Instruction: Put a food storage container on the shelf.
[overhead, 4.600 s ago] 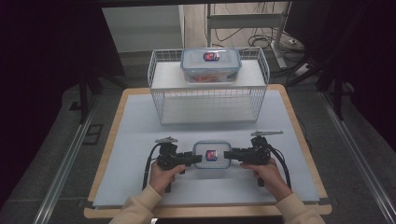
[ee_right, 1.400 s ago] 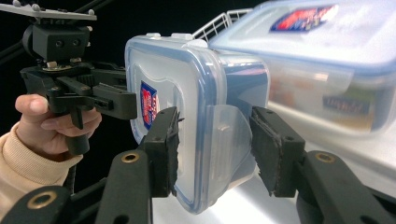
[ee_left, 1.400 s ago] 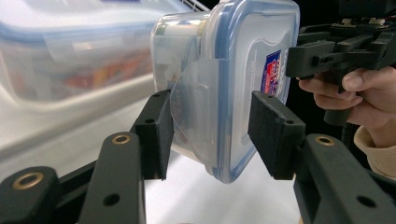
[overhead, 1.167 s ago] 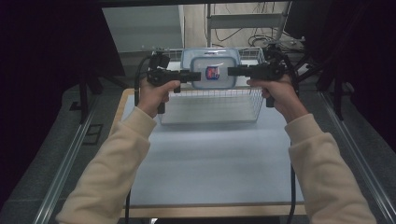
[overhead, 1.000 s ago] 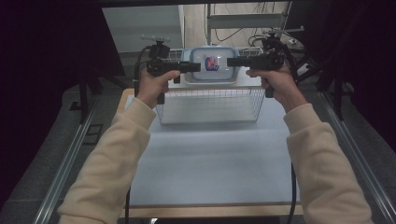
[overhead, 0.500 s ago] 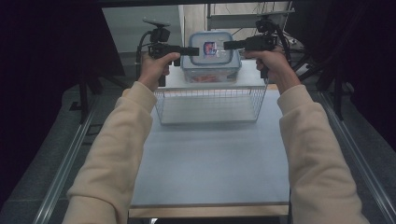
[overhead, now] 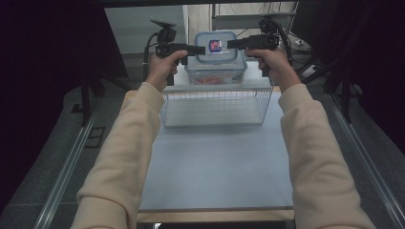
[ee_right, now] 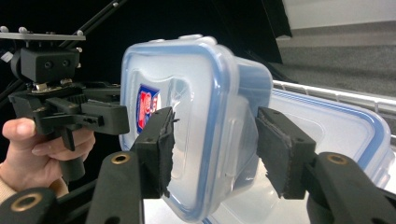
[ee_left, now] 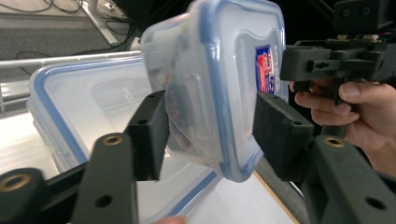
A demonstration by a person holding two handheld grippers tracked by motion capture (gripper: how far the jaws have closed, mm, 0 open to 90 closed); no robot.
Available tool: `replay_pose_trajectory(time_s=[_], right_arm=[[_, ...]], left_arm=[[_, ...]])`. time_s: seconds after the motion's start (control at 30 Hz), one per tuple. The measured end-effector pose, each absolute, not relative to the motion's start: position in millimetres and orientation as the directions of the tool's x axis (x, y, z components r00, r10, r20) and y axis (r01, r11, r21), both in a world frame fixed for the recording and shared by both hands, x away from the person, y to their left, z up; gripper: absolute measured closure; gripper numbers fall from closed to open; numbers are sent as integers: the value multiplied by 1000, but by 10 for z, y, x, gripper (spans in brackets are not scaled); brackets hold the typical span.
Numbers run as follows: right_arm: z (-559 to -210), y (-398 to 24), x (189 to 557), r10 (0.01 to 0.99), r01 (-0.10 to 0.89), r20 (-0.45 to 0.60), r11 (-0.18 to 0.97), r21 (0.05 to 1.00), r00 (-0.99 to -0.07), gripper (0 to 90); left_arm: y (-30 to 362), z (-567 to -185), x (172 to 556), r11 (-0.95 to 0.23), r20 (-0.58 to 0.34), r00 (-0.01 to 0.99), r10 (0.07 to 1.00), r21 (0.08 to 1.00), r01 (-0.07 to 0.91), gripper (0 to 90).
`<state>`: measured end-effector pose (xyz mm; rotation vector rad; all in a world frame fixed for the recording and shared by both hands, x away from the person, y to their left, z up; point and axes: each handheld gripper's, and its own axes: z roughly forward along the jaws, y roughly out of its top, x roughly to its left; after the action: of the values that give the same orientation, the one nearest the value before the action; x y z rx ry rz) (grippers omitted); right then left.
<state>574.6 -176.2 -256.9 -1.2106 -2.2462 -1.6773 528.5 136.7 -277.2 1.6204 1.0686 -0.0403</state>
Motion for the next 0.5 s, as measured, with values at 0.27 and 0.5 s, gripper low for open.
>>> replay_pose_trajectory(time_s=[0.27, 0.5], right_arm=[[-2659, -1744, 5802, 533, 668, 547, 47, 743, -646, 376], [-2695, -1800, 5817, 545, 679, 564, 15, 734, -621, 331]], left_arm=[[1353, -2848, 5379, 91, -586, 561, 584, 735, 672, 338], [1387, -2839, 5366, 119, -581, 556, 595, 747, 654, 249]])
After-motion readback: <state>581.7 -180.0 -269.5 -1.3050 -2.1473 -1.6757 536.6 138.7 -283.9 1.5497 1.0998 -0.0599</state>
